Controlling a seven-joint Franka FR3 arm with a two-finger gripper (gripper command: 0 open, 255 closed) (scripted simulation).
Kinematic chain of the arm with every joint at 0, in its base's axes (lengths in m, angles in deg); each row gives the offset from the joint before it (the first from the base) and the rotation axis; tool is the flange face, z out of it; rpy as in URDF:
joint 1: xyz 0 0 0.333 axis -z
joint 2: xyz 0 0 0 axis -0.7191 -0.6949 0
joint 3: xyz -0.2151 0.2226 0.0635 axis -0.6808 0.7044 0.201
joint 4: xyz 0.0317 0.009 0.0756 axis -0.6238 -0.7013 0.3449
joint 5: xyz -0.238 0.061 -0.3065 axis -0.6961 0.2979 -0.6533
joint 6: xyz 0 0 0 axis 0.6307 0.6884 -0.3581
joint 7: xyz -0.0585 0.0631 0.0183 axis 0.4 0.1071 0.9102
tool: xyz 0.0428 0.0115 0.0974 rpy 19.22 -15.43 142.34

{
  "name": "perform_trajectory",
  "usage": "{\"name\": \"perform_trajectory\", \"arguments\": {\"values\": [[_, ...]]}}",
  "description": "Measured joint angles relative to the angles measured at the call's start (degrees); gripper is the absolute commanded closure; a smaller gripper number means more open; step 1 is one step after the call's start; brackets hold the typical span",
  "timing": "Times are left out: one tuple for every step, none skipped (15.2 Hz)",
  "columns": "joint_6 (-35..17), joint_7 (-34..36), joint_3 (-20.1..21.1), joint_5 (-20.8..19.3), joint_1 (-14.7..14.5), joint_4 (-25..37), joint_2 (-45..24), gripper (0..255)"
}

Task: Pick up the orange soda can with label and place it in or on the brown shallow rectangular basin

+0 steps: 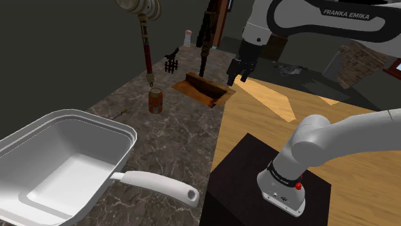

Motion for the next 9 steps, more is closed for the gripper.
{"name": "perform_trajectory", "arguments": {"values": [[0.0, 0.0, 0.0, 0.0, 0.0, 0.0, 0.0, 0], [-0.8, 0.3, 0.4, 0.2, -0.1, 0.4, -1.1, 0], [-1.9, 0.7, 0.8, 0.3, -0.2, 0.9, -2.9, 0], [-2.8, 1.3, 1.4, 0.5, -0.3, 1.7, -4.6, 0], [-3.7, 1.9, 2.0, 0.7, -0.5, 2.5, -6.4, 0], [-5.0, 2.4, 2.6, 0.8, -0.5, 3.3, -8.4, 0], [-6.2, 3.1, 3.3, 0.9, -0.7, 4.5, -10.8, 0], [-7.0, 3.7, 3.9, 0.9, -0.8, 5.6, -12.8, 0], [-7.9, 4.3, 4.5, 1.0, -0.8, 6.5, -14.6, 0]]}}
